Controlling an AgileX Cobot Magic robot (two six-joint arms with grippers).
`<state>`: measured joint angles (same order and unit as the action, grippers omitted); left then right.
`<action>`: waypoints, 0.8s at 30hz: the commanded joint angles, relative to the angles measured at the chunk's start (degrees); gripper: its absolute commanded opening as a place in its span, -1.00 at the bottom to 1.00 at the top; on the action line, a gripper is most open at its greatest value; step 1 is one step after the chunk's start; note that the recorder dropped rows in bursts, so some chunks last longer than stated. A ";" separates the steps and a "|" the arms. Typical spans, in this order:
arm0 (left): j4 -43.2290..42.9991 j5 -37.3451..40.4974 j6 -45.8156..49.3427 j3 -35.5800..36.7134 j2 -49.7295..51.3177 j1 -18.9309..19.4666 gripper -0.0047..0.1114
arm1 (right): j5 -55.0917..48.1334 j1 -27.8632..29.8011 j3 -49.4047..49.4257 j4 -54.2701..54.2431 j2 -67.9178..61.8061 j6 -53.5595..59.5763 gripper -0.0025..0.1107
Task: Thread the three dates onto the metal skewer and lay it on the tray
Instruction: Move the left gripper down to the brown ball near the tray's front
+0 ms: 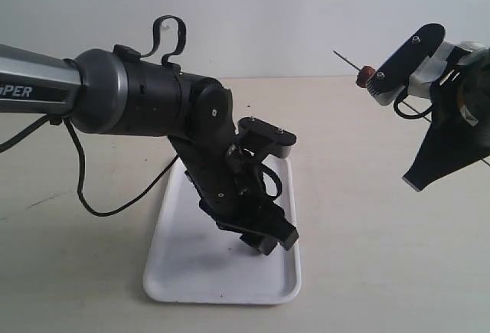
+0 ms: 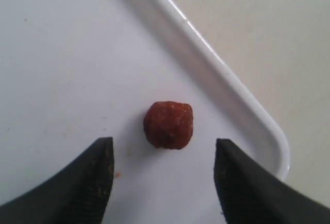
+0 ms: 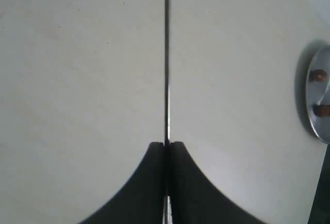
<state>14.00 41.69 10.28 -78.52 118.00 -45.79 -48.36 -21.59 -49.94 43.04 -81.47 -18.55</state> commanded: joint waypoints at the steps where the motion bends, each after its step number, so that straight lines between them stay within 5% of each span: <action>1: 0.01 -1.06 -0.40 -0.31 0.03 -0.20 0.07 | 0.08 0.28 0.11 0.04 0.31 0.01 -0.96; 24: 0.46 -4.29 -0.40 -0.31 4.51 -0.20 0.07 | 0.08 0.28 0.11 -0.07 0.31 0.07 -0.96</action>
<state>14.14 37.85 10.06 -78.76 121.81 -45.79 -48.36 -21.59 -49.94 42.82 -81.47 -18.55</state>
